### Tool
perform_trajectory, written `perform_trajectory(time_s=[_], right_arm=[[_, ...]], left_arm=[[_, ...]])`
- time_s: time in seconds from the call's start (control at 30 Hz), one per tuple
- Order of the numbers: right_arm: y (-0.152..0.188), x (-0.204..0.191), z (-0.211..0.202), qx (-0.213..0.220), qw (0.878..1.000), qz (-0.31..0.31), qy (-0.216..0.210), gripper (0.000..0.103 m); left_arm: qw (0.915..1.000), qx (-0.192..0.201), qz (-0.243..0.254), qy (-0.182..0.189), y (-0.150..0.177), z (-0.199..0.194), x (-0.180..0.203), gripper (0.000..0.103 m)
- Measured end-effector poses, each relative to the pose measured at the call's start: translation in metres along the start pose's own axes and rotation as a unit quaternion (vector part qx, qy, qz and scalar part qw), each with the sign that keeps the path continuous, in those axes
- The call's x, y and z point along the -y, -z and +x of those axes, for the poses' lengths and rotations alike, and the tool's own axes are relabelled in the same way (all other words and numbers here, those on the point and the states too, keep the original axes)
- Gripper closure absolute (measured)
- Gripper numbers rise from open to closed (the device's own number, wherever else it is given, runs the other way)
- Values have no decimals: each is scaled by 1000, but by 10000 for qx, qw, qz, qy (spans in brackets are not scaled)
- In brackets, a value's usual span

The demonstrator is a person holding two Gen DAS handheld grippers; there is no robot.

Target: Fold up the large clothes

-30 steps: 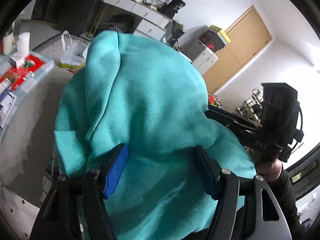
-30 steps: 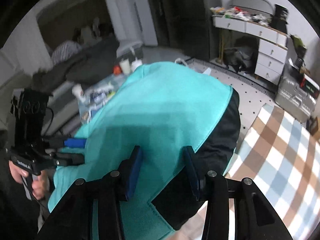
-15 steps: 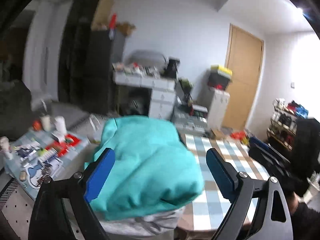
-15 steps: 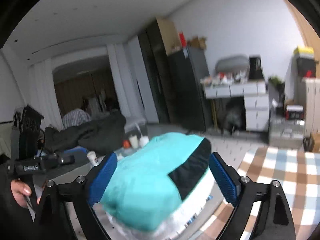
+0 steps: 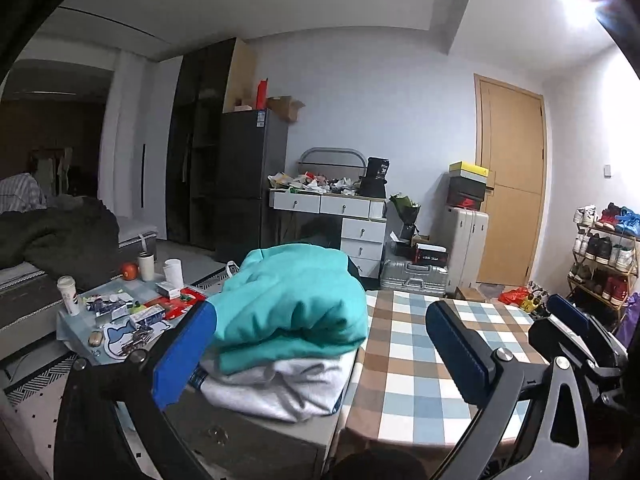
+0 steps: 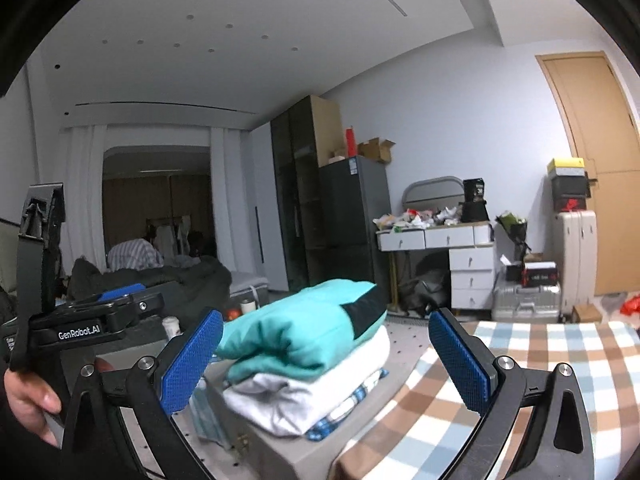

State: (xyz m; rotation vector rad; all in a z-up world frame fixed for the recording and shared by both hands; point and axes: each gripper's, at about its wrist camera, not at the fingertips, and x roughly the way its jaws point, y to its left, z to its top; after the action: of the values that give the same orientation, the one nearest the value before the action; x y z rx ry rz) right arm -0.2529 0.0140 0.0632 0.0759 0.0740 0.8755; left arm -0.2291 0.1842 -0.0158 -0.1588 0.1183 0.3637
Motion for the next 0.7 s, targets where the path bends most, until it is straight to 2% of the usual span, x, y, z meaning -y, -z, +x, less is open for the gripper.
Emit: perform_trajectory(time_s=[0.17, 0.33, 0.5, 0.7], right_arm=[[13, -18, -25, 305, 9992, -227, 146, 0], [24, -27, -25, 288, 9989, -302, 209, 0], [29, -28, -22, 263, 9988, -314, 272, 0], [30, -25, -23, 362, 9982, -354, 315, 0]], left_arm=[[9993, -67, 207, -302, 9, 3, -1, 1], [9984, -163, 366, -404, 19, 12, 1, 1], [9989, -222, 86, -393, 26, 25, -8, 1], [9984, -279, 74, -491, 37, 27, -7, 1]])
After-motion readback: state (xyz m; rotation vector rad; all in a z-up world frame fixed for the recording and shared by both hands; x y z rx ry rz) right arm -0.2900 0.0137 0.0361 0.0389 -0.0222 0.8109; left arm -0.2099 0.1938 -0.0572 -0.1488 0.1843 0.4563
